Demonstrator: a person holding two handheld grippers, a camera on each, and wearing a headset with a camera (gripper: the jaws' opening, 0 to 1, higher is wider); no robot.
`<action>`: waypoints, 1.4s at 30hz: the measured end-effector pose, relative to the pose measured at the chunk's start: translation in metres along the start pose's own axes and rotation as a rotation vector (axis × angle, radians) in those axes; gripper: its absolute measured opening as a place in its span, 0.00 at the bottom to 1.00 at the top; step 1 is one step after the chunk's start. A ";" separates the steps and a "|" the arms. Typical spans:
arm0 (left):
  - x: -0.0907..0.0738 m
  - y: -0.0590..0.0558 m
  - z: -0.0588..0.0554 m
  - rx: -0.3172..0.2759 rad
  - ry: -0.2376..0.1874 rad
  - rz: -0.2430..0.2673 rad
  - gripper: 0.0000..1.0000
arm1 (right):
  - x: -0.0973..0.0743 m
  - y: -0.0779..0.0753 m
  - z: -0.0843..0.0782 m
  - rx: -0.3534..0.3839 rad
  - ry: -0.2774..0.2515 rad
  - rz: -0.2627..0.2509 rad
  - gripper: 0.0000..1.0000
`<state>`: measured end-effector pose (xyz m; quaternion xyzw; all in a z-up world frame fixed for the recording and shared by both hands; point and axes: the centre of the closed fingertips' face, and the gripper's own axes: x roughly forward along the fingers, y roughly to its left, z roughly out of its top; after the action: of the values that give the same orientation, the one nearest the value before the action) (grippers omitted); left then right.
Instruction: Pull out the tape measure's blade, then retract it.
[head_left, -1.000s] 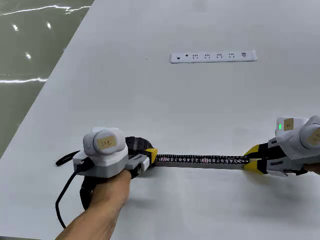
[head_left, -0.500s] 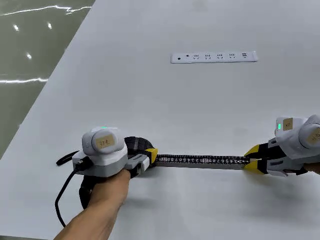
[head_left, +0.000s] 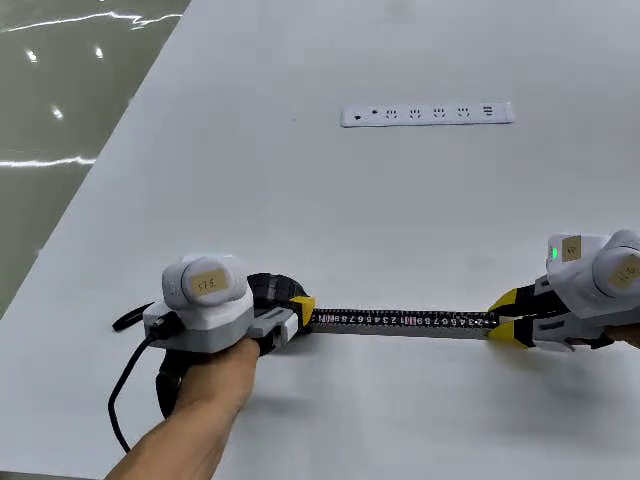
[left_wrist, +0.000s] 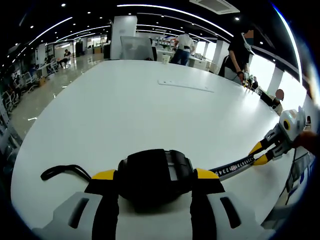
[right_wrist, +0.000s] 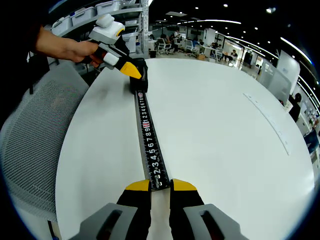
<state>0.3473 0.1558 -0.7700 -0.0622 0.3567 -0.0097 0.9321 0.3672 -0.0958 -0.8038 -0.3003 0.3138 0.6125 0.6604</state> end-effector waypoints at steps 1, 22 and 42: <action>0.000 0.000 0.000 0.003 0.001 0.000 0.52 | 0.000 0.000 0.001 0.001 -0.002 0.000 0.09; -0.001 0.002 0.001 0.003 0.005 -0.010 0.52 | 0.004 0.001 0.007 -0.004 0.002 0.004 0.10; -0.001 0.002 0.000 0.003 0.010 -0.017 0.52 | 0.015 0.009 0.023 -0.010 -0.009 0.022 0.10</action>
<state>0.3463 0.1581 -0.7692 -0.0637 0.3608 -0.0185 0.9303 0.3603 -0.0683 -0.8013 -0.2976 0.3111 0.6227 0.6533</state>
